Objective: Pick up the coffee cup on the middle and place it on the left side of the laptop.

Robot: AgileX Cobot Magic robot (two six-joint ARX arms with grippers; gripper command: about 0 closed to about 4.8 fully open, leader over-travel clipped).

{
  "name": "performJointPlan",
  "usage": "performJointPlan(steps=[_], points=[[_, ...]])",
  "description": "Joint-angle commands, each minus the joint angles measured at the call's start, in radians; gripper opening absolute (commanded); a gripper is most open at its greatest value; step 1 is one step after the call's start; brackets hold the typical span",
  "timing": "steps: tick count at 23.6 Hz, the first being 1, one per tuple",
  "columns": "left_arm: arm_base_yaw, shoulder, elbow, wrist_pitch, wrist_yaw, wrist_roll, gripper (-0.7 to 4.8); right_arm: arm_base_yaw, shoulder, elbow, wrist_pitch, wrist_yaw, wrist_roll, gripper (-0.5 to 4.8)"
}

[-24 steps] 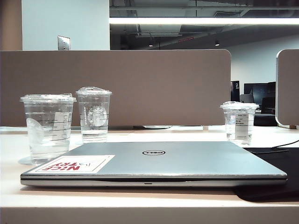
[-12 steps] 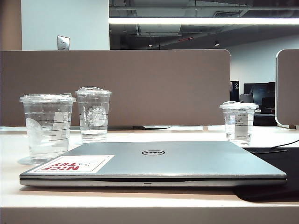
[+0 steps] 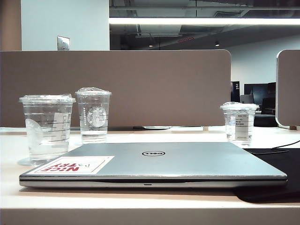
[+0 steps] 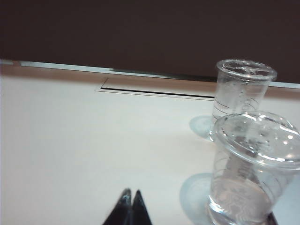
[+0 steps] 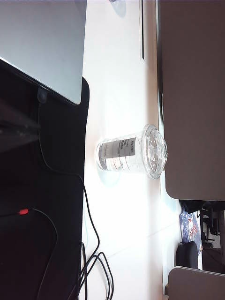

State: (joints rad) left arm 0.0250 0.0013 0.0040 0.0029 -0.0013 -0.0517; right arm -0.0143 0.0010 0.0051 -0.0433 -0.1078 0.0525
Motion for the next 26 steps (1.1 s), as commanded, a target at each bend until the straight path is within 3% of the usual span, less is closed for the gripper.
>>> performJointPlan(steps=[1,9,26], points=[[-0.006,0.000,0.003,0.026,0.025,0.021,-0.05,0.000,-0.002,-0.004,0.018,0.000,0.000,-0.05],[-0.039,0.000,0.003,0.072,0.028,0.063,-0.05,0.000,-0.002,-0.004,0.018,0.000,0.000,-0.05],[-0.037,0.000,0.003,0.072,0.028,0.063,-0.05,0.000,-0.002,-0.004,0.018,0.000,0.000,-0.05]])
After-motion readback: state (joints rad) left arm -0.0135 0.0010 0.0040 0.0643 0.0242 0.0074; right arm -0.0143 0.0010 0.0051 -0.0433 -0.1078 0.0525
